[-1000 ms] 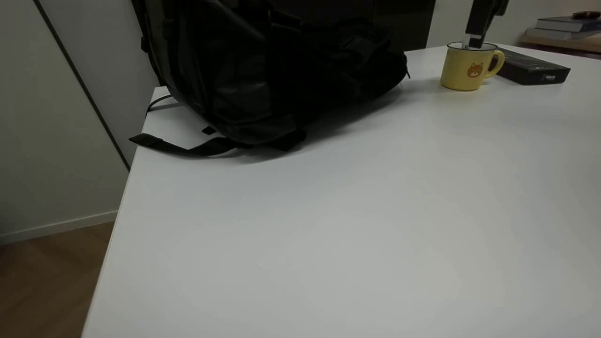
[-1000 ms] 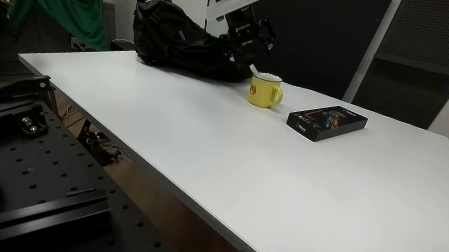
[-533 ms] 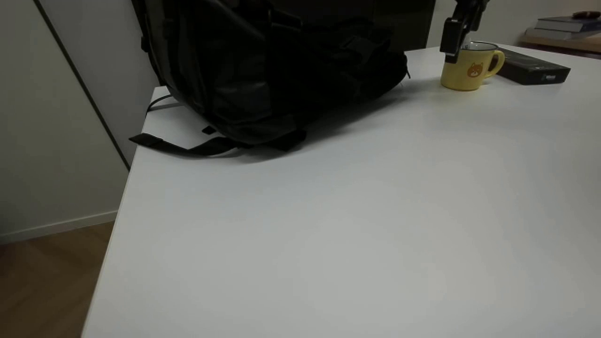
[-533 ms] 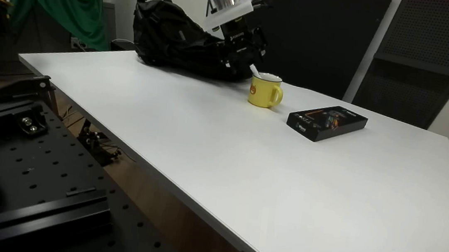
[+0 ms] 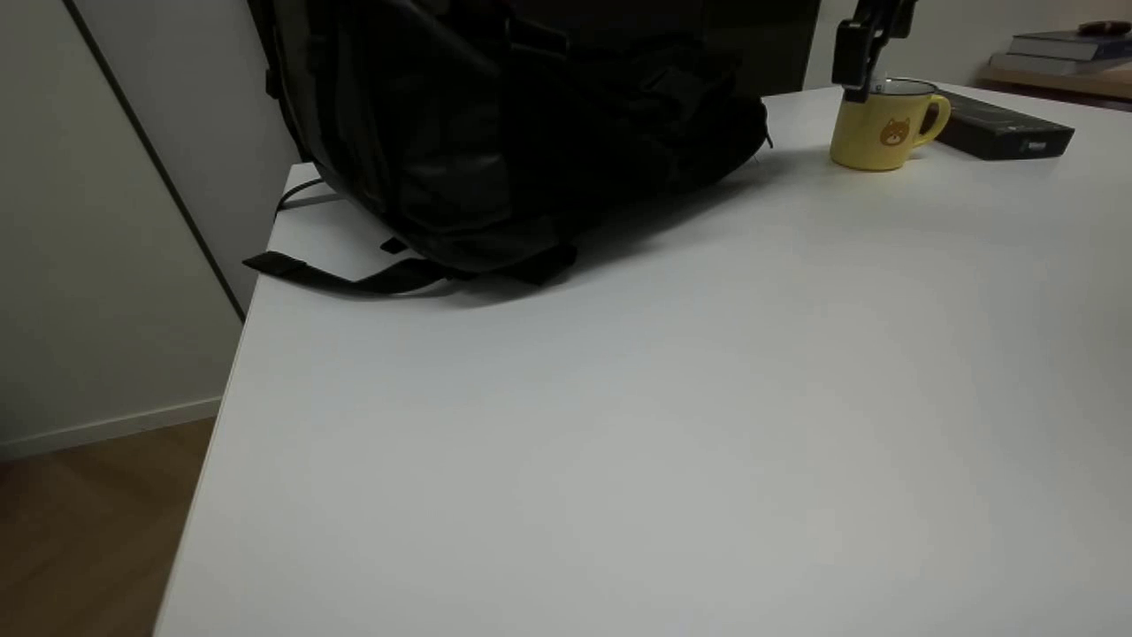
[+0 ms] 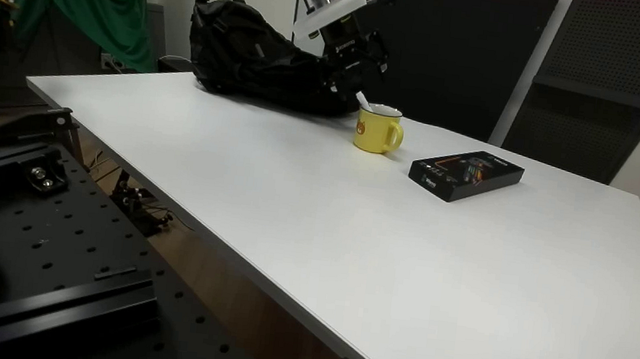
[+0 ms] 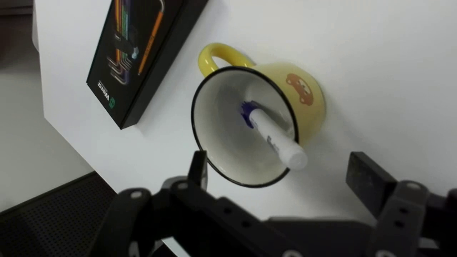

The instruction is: Remove the marker from the mug

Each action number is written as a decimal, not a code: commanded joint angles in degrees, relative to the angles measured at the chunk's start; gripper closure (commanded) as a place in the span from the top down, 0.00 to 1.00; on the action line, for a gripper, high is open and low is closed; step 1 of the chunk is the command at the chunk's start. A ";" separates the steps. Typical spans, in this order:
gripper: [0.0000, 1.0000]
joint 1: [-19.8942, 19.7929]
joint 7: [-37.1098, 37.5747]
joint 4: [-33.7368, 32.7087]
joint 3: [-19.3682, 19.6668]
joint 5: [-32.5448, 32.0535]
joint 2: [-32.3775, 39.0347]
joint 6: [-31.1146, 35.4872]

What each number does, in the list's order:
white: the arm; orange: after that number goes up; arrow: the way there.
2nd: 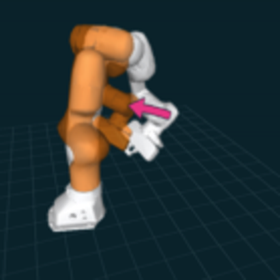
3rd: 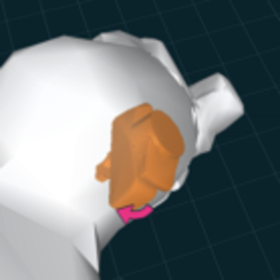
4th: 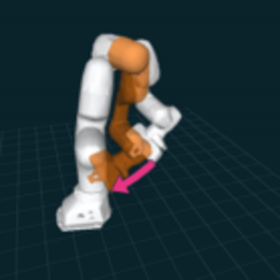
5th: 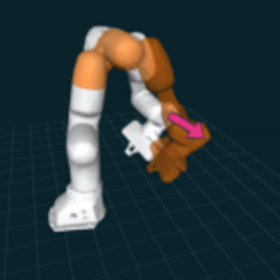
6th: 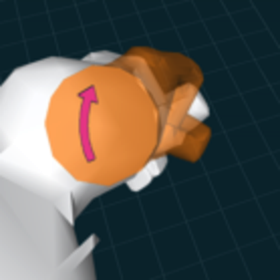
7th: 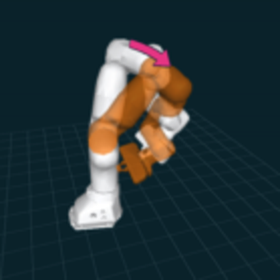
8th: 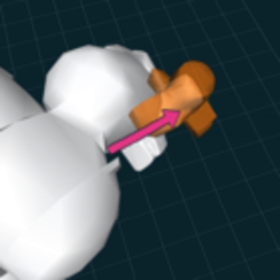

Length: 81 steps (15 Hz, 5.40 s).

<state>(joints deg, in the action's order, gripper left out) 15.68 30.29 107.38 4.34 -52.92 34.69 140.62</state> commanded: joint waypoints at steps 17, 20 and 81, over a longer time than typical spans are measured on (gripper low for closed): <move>0.60 -0.07 1.40 -2.30 -0.57 -0.63 0.13 -7.18; 0.39 0.01 1.46 -2.30 -0.62 -0.67 0.07 -7.17; 1.00 -5.89 -19.95 23.69 -12.84 48.75 -30.04 -31.14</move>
<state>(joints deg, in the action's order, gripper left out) 9.89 10.34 131.15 -8.37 -4.14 4.62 109.58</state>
